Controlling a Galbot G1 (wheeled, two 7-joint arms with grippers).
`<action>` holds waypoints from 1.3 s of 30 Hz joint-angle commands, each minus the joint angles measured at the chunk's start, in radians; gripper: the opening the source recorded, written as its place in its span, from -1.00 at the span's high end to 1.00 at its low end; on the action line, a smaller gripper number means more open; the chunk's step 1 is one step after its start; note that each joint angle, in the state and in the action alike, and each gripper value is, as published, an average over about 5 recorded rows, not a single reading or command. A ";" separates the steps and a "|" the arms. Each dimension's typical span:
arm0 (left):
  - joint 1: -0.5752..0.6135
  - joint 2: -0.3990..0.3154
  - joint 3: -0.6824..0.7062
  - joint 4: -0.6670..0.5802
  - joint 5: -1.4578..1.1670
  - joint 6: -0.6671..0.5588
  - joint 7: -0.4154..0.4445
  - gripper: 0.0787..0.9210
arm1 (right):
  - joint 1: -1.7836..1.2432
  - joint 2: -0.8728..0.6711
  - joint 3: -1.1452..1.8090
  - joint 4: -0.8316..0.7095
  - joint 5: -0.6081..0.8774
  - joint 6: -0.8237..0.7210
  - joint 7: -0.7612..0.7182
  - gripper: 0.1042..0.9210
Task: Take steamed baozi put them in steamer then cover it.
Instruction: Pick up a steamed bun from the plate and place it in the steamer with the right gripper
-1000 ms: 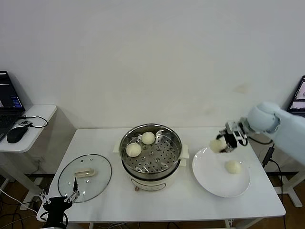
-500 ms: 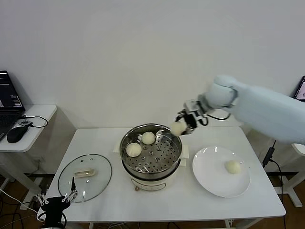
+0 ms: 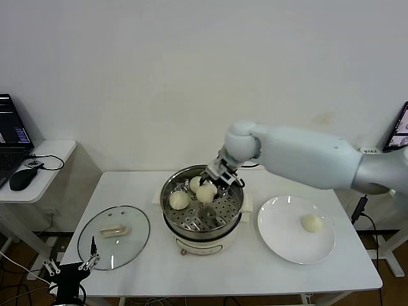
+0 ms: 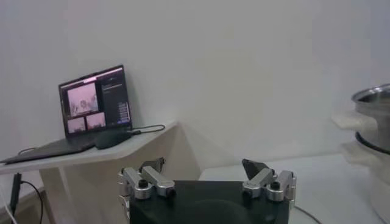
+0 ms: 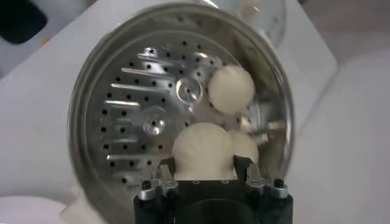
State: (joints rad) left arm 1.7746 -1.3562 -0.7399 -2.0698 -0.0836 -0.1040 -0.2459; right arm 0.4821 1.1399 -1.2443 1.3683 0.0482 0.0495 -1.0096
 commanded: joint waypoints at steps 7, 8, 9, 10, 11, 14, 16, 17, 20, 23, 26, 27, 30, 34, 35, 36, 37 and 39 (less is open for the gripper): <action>-0.003 -0.001 -0.007 0.010 -0.005 -0.002 -0.003 -0.77 | -0.036 0.097 -0.057 -0.021 -0.124 0.215 0.006 -0.26; -0.003 -0.001 -0.007 0.010 -0.005 -0.003 -0.004 -0.77 | -0.035 0.096 -0.059 -0.020 -0.124 0.217 0.004 -0.27; -0.002 -0.001 -0.007 0.010 -0.005 -0.003 -0.004 -0.77 | -0.034 0.095 -0.060 -0.018 -0.123 0.219 0.002 -0.27; -0.002 -0.001 -0.007 0.010 -0.006 -0.003 -0.004 -0.77 | -0.034 0.093 -0.061 -0.015 -0.122 0.220 0.000 -0.28; -0.001 -0.001 -0.007 0.010 -0.006 -0.003 -0.005 -0.77 | -0.033 0.090 -0.062 -0.011 -0.120 0.221 -0.003 -0.28; 0.000 -0.003 -0.006 0.010 -0.006 -0.004 -0.006 -0.77 | -0.030 0.076 -0.066 0.007 -0.116 0.221 -0.008 -0.28; 0.001 -0.004 -0.005 0.010 -0.005 -0.004 -0.006 -0.77 | -0.029 0.066 -0.067 0.019 -0.113 0.220 -0.007 -0.28; 0.001 -0.004 -0.004 0.010 -0.005 -0.004 -0.006 -0.77 | -0.028 0.062 -0.067 0.023 -0.111 0.219 -0.006 -0.28; -0.001 -0.005 -0.002 0.010 -0.003 -0.004 -0.005 -0.77 | -0.022 0.050 -0.065 0.033 -0.105 0.215 -0.003 -0.29; -0.001 -0.007 0.001 0.008 -0.001 -0.003 -0.004 -0.77 | -0.004 0.030 -0.062 0.045 -0.093 0.211 -0.010 -0.40; 0.000 -0.009 0.004 0.005 0.001 -0.003 -0.004 -0.77 | 0.029 0.000 -0.057 0.061 -0.068 0.205 -0.021 -0.60; 0.000 -0.009 0.004 0.004 0.002 -0.003 -0.004 -0.77 | 0.042 -0.014 -0.052 0.068 -0.058 0.201 -0.024 -0.64; -0.001 -0.007 0.004 0.001 0.002 -0.002 -0.003 -0.77 | 0.088 -0.065 -0.033 0.089 -0.021 0.175 -0.038 -0.74; -0.006 0.000 0.003 -0.004 0.000 0.000 -0.001 -0.77 | 0.139 -0.157 -0.005 0.121 0.047 0.089 -0.068 -0.76; -0.007 0.002 0.002 -0.005 0.000 0.001 -0.001 -0.77 | 0.148 -0.184 0.001 0.132 0.062 0.056 -0.076 -0.76; -0.008 0.004 0.002 -0.007 -0.001 0.002 0.000 -0.77 | 0.158 -0.213 0.007 0.143 0.076 0.022 -0.085 -0.76; -0.008 0.006 0.002 -0.009 -0.002 0.003 0.001 -0.77 | 0.166 -0.238 0.011 0.153 0.086 -0.011 -0.091 -0.76; -0.009 0.012 0.002 -0.013 -0.003 0.004 0.001 -0.77 | 0.180 -0.295 0.018 0.178 0.104 -0.091 -0.096 -0.76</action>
State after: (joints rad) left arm 1.7654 -1.3485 -0.7376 -2.0813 -0.0862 -0.1006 -0.2449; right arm 0.5797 1.0387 -1.2571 1.4758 0.0538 0.1577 -1.0685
